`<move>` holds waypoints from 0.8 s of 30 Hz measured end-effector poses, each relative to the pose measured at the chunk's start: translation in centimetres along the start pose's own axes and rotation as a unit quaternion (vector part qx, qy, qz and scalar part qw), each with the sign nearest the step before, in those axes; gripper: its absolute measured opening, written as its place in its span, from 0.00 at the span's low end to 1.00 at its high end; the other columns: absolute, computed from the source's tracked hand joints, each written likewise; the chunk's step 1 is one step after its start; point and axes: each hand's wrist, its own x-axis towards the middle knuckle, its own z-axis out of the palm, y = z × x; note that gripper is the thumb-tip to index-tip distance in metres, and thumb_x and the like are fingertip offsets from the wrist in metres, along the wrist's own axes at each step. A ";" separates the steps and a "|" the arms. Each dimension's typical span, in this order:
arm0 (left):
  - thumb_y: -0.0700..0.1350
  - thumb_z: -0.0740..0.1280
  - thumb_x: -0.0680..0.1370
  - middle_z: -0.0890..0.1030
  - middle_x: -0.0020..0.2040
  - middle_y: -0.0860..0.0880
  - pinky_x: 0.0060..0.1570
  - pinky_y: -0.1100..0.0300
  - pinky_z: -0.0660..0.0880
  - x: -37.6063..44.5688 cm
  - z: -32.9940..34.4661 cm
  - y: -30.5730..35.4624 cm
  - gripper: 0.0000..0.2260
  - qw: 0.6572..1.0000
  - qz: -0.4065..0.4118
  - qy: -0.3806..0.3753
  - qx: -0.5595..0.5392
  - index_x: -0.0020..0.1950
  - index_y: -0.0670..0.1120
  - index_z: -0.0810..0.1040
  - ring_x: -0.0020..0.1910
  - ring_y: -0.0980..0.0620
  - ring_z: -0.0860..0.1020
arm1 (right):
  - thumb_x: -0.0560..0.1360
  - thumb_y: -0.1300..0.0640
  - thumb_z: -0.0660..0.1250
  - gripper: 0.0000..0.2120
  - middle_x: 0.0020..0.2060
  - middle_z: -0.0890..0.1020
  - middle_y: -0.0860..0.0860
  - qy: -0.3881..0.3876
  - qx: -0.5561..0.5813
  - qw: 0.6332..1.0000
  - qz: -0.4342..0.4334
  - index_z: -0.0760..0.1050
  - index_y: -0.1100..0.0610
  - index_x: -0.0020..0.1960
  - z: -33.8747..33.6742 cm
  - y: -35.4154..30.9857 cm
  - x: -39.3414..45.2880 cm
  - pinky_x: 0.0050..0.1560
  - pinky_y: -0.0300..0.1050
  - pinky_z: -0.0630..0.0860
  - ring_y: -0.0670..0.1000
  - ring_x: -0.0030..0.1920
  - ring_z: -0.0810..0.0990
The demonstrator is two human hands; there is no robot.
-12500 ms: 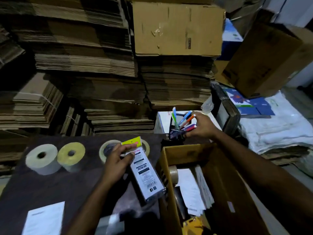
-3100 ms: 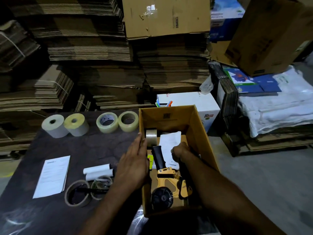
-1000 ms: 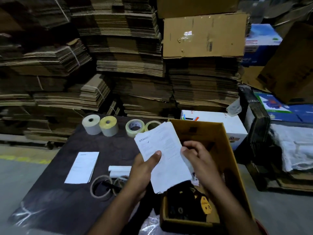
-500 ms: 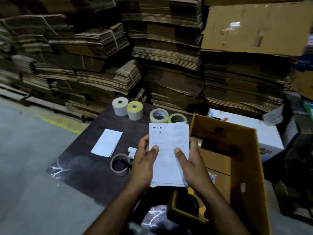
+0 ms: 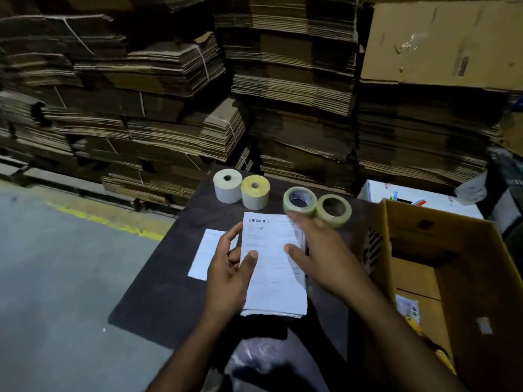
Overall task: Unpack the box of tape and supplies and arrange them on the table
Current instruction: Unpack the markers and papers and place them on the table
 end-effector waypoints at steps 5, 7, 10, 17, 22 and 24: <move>0.42 0.68 0.76 0.86 0.50 0.48 0.45 0.51 0.81 3.2 -5.8 -1.3 0.21 1.000 0.011 -0.022 -0.007 0.68 0.54 0.70 0.50 0.48 0.84 | 0.75 0.52 0.69 0.37 0.74 0.66 0.48 -0.013 -0.004 0.999 0.036 0.53 0.44 0.77 3.5 -4.0 3.4 0.68 0.48 0.68 0.51 0.72 0.67; 0.41 0.68 0.76 0.86 0.51 0.49 0.46 0.51 0.81 4.0 -7.6 -1.8 0.22 0.999 0.005 -0.030 -0.011 0.69 0.53 0.70 0.50 0.49 0.84 | 0.76 0.51 0.69 0.35 0.72 0.70 0.48 -0.019 0.001 0.998 0.058 0.55 0.45 0.76 4.7 -5.1 4.4 0.66 0.48 0.69 0.50 0.70 0.70; 0.39 0.67 0.79 0.85 0.53 0.47 0.50 0.49 0.81 5.3 -9.9 -3.2 0.22 0.999 -0.023 -0.020 -0.024 0.70 0.54 0.68 0.53 0.48 0.84 | 0.77 0.50 0.68 0.38 0.55 0.81 0.49 0.008 0.137 0.980 0.147 0.49 0.47 0.78 7.6 -6.1 5.1 0.57 0.50 0.76 0.51 0.56 0.80; 0.44 0.62 0.78 0.74 0.70 0.54 0.67 0.53 0.72 6.3 -12.5 -8.8 0.25 0.998 -0.055 -0.007 0.041 0.75 0.47 0.65 0.69 0.55 0.72 | 0.82 0.53 0.58 0.07 0.52 0.79 0.51 0.021 0.293 0.902 0.317 0.67 0.53 0.58 18.6 -8.4 3.8 0.47 0.40 0.66 0.50 0.49 0.76; 0.48 0.65 0.76 0.78 0.66 0.53 0.64 0.58 0.74 8.2 -14.8 -10.7 0.23 0.995 -0.077 -0.036 0.051 0.72 0.48 0.70 0.67 0.53 0.75 | 0.82 0.55 0.58 0.10 0.48 0.77 0.47 -0.006 0.276 0.897 0.345 0.74 0.55 0.59 20.9 -6.9 6.1 0.46 0.38 0.64 0.48 0.48 0.74; 0.44 0.64 0.78 0.79 0.65 0.51 0.62 0.56 0.75 9.3 -15.1 -11.0 0.21 0.994 -0.076 -0.045 0.063 0.72 0.47 0.71 0.65 0.53 0.77 | 0.81 0.56 0.59 0.11 0.47 0.78 0.49 -0.024 0.236 0.911 0.337 0.78 0.56 0.57 21.2 -6.0 7.2 0.43 0.38 0.63 0.49 0.48 0.76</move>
